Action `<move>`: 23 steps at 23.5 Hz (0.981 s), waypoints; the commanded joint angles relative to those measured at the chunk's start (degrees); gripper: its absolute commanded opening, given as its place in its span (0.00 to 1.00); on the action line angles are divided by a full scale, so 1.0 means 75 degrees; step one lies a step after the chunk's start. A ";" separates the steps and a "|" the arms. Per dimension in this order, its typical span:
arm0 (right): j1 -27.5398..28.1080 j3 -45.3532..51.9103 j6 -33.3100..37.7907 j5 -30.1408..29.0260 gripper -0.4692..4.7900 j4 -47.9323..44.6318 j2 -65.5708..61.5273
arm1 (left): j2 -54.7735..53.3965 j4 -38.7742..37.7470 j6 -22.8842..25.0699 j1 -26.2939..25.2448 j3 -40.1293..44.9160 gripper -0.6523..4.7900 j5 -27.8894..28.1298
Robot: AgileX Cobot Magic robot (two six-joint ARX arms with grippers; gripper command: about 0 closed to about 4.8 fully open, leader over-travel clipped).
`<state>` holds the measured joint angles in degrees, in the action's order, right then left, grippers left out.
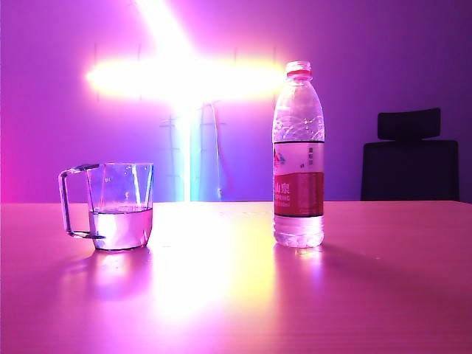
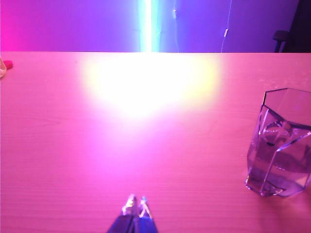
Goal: Pick up the mineral water bottle on the table and pour water into the mug until it's half full.
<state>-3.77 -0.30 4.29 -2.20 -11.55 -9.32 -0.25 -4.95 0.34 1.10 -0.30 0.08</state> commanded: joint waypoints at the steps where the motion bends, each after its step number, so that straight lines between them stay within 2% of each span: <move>1: 0.0411 0.0035 -0.0207 -0.0108 0.08 0.0970 0.0918 | -0.0012 0.0102 -0.0020 0.0000 -0.0029 0.12 -0.0015; 5: 0.0746 0.0035 -0.0254 -0.0125 0.08 0.1218 0.1247 | -0.0012 0.0102 -0.0020 0.0000 -0.0029 0.12 -0.0017; 11: 0.0743 0.0035 -0.0580 -0.0096 0.08 0.1218 0.1247 | -0.0012 0.0099 -0.0020 0.0000 -0.0029 0.12 -0.0017; 23: 0.0740 0.0035 -0.0577 -0.0099 0.08 0.1230 0.1247 | -0.0012 0.0102 -0.0020 0.0000 -0.0029 0.12 -0.0017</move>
<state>1.87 -0.30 0.14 -3.07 -1.39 -0.05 -0.23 -4.95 0.34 1.10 -0.30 0.08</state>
